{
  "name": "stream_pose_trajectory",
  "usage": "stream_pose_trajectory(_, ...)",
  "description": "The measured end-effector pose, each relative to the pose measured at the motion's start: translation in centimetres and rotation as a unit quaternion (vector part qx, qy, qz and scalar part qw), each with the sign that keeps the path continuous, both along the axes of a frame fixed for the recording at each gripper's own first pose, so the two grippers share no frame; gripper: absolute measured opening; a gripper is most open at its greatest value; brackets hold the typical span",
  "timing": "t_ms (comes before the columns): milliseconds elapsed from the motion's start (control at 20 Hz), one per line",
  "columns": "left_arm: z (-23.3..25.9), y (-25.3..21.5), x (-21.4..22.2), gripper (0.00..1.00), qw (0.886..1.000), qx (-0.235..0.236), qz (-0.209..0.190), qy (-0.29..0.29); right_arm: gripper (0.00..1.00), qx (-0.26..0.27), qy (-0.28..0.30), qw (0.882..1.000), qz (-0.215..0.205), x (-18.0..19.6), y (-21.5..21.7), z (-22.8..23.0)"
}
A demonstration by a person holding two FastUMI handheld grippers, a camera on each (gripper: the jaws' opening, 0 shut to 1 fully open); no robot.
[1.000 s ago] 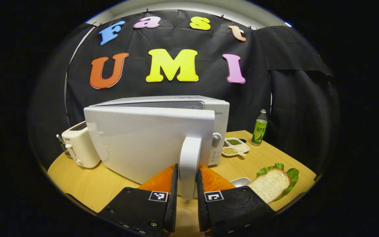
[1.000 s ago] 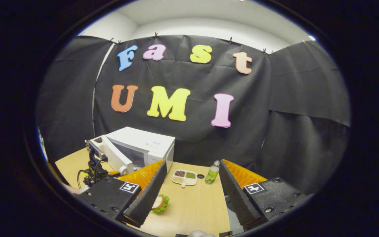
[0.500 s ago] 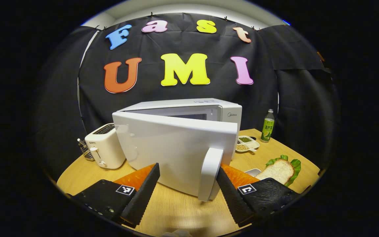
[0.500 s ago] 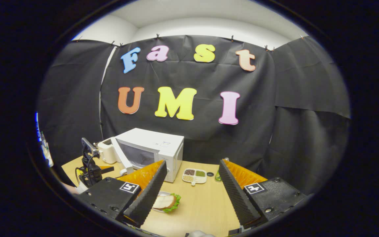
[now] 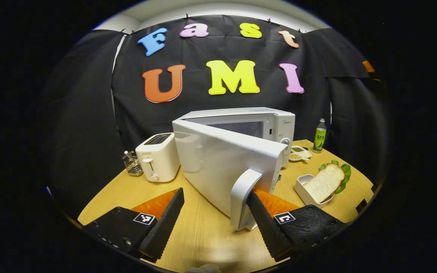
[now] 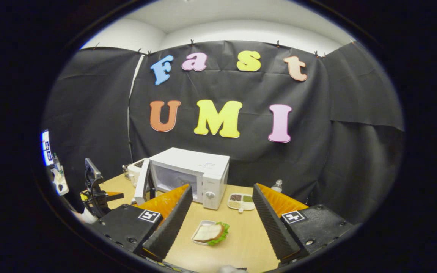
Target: Open the microwave oven with the left hand, put the food in, and close the microwave oven.
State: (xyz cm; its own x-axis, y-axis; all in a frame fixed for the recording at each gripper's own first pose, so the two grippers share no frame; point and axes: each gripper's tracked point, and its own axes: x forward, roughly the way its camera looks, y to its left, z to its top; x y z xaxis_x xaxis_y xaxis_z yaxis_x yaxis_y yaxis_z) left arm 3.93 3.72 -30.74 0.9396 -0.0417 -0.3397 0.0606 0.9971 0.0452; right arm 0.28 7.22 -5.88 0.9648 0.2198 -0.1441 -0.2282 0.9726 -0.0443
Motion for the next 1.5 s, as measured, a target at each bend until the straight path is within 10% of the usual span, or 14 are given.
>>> stream_pose_trajectory(500, -0.2, 13.6, -5.0, 0.98, 0.992, 0.008, 0.123, 0.019, 1.00, 0.008, 0.012, 1.000, 0.016, -0.6, 3.4, -2.0)
stream_pose_trajectory(1000, 1.5, 16.3, -7.7, 0.96, 0.990, 0.023, 0.141, 0.008, 0.96, 0.012, 0.084, 0.996, -0.018, 2.3, -1.8, -10.0)
stream_pose_trajectory(1500, 7.1, 11.5, -8.7, 0.97, 0.989, 0.029, 0.147, -0.017, 0.87, 0.069, 0.293, 0.952, 0.053, 8.1, -2.3, -27.2)
